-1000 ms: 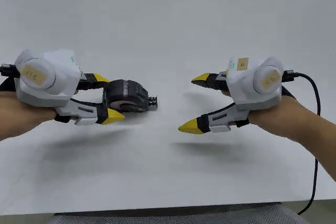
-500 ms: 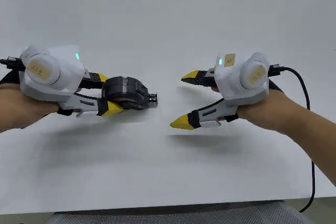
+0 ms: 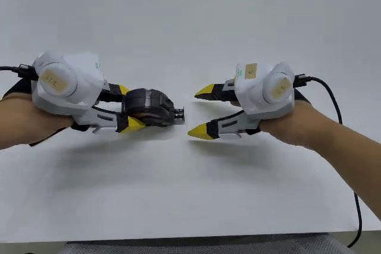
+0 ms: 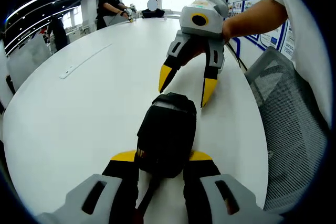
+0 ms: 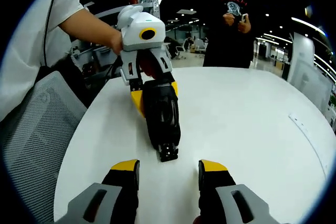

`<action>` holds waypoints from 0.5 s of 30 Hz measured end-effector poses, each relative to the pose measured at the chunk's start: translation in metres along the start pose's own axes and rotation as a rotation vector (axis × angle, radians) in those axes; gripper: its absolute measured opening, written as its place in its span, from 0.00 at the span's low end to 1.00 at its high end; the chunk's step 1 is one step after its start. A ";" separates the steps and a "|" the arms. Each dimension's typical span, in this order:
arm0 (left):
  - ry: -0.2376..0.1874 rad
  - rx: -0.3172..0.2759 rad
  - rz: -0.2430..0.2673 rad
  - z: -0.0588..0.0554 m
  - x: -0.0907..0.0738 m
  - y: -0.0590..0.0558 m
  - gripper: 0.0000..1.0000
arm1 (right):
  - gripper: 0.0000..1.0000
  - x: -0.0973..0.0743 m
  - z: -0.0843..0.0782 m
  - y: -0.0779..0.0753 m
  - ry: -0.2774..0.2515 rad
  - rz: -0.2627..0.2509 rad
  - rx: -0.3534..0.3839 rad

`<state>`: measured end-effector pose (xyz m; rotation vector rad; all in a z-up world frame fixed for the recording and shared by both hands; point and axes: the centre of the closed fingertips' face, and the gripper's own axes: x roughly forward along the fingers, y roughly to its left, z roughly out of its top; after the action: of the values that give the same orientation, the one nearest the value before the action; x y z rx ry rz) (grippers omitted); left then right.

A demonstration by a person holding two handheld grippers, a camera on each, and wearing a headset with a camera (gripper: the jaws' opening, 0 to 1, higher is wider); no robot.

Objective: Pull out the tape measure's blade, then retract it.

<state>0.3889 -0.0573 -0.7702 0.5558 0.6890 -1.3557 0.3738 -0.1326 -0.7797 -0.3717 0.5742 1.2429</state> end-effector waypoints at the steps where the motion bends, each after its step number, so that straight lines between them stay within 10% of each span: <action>1: 0.001 0.001 0.000 0.000 0.000 0.001 0.28 | 0.41 0.002 0.001 0.001 0.000 0.007 -0.007; 15: 0.009 0.009 -0.003 0.000 0.001 0.001 0.28 | 0.23 0.021 0.007 0.000 -0.013 0.049 -0.080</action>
<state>0.3901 -0.0574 -0.7713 0.5685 0.6917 -1.3608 0.3796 -0.1124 -0.7862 -0.4177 0.5260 1.3175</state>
